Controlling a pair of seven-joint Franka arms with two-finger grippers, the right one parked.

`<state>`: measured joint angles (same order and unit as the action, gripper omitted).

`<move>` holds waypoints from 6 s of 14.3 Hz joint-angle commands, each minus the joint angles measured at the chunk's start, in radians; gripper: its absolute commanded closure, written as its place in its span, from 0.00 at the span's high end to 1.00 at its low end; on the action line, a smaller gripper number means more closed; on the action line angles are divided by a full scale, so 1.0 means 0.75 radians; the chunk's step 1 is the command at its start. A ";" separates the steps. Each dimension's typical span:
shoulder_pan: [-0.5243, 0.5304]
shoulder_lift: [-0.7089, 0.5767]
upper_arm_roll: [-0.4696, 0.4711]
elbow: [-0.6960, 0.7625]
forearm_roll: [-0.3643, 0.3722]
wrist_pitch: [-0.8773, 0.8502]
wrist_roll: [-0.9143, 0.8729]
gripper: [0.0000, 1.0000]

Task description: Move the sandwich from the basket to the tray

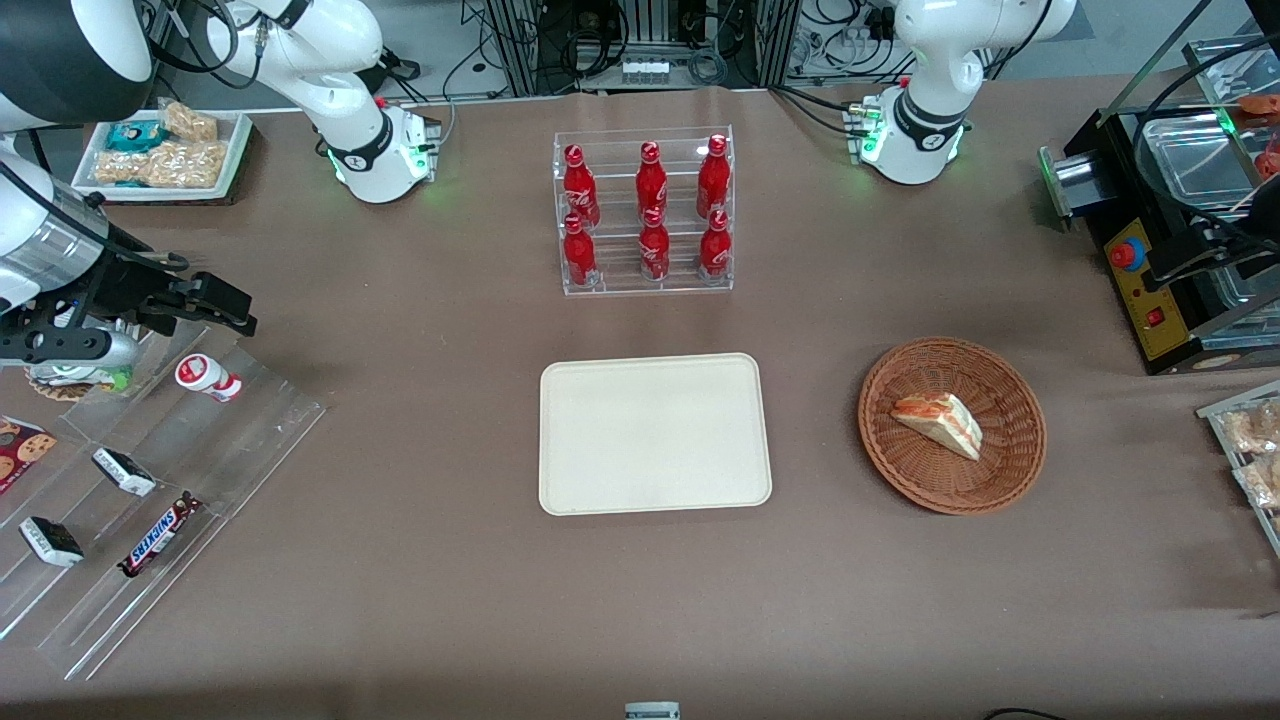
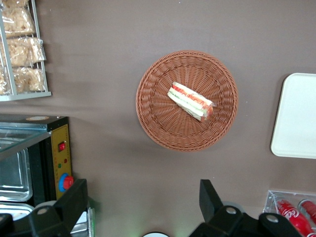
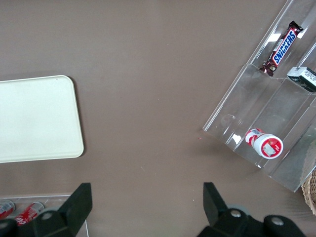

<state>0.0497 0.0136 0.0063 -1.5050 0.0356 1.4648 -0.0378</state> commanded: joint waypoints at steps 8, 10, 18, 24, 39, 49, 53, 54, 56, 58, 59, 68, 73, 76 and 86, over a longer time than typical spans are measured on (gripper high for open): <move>-0.050 0.039 -0.049 -0.479 -0.070 0.539 -0.225 1.00; -0.076 0.055 -0.051 -0.637 -0.070 0.780 -0.512 1.00; -0.115 0.290 -0.107 -0.744 -0.060 1.102 -1.265 1.00; -0.111 0.407 -0.105 -0.806 -0.049 1.219 -1.279 1.00; -0.344 0.497 -0.421 -0.039 0.052 0.526 -1.345 0.00; -0.786 0.916 -0.426 0.053 0.504 0.931 -1.340 0.06; -0.833 0.998 -0.424 0.053 0.592 0.994 -1.357 0.25; -0.847 0.998 -0.424 0.051 0.611 1.002 -1.371 0.74; -0.841 0.986 -0.422 0.047 0.613 1.002 -1.420 1.00; -0.829 0.917 -0.422 0.043 0.615 0.974 -1.502 1.00; -0.805 0.852 -0.422 0.029 0.611 0.909 -1.526 1.00; -0.290 0.324 -0.428 0.025 0.315 0.383 -1.317 1.00; 0.052 0.125 -0.422 -0.002 0.098 0.054 -0.560 1.00; 0.061 -0.012 -0.240 -0.120 -0.008 0.047 -0.270 1.00; -0.080 0.053 -0.049 -0.010 0.053 0.193 -0.019 1.00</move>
<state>0.0118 0.0425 -0.0361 -1.5417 0.0394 1.6141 -0.0451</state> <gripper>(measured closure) 0.000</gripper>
